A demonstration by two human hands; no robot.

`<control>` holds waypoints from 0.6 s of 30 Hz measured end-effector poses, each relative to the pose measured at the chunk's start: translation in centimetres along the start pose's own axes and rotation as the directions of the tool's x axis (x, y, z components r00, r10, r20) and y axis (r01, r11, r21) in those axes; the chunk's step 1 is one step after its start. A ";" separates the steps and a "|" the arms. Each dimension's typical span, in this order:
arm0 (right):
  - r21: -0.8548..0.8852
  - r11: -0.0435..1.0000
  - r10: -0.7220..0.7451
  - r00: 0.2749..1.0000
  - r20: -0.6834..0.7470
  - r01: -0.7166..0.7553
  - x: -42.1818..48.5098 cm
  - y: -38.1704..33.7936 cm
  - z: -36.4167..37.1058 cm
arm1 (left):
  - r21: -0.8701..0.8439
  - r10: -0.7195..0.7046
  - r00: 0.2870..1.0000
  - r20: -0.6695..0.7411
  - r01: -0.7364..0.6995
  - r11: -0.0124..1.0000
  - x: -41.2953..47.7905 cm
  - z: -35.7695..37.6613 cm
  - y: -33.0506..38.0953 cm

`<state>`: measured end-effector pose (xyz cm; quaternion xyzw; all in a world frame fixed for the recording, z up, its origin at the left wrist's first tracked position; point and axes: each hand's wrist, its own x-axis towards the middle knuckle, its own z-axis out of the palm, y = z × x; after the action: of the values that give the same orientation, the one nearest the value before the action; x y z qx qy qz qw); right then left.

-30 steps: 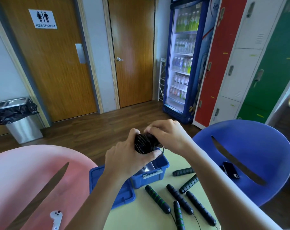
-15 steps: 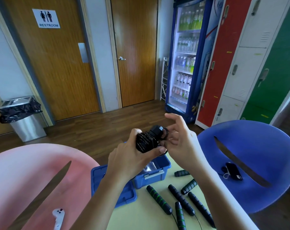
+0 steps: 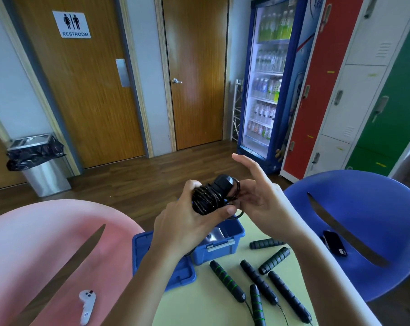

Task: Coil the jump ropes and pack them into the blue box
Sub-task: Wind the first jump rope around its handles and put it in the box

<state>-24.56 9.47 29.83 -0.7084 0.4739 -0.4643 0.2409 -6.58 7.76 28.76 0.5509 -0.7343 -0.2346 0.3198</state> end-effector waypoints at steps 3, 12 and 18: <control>0.020 1.000 0.010 0.999 0.053 -0.011 0.4 0.0 -0.3 | -0.001 0.005 1.000 -0.008 -0.005 1.000 0.2 -0.2 0.2; -0.054 0.998 0.036 0.986 0.161 -0.028 0.5 1.2 0.4 | -0.016 -0.036 0.999 -0.030 0.035 0.999 -0.2 0.7 -0.6; 0.024 1.000 0.009 0.999 -0.036 -0.009 0.5 1.6 1.3 | -0.030 -0.031 0.999 -0.030 0.030 0.999 0.2 0.5 -0.5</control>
<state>-24.10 8.20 28.17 -0.6948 0.4758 -0.4816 0.2429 -6.61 7.43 28.11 0.5607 -0.7172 -0.2419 0.3357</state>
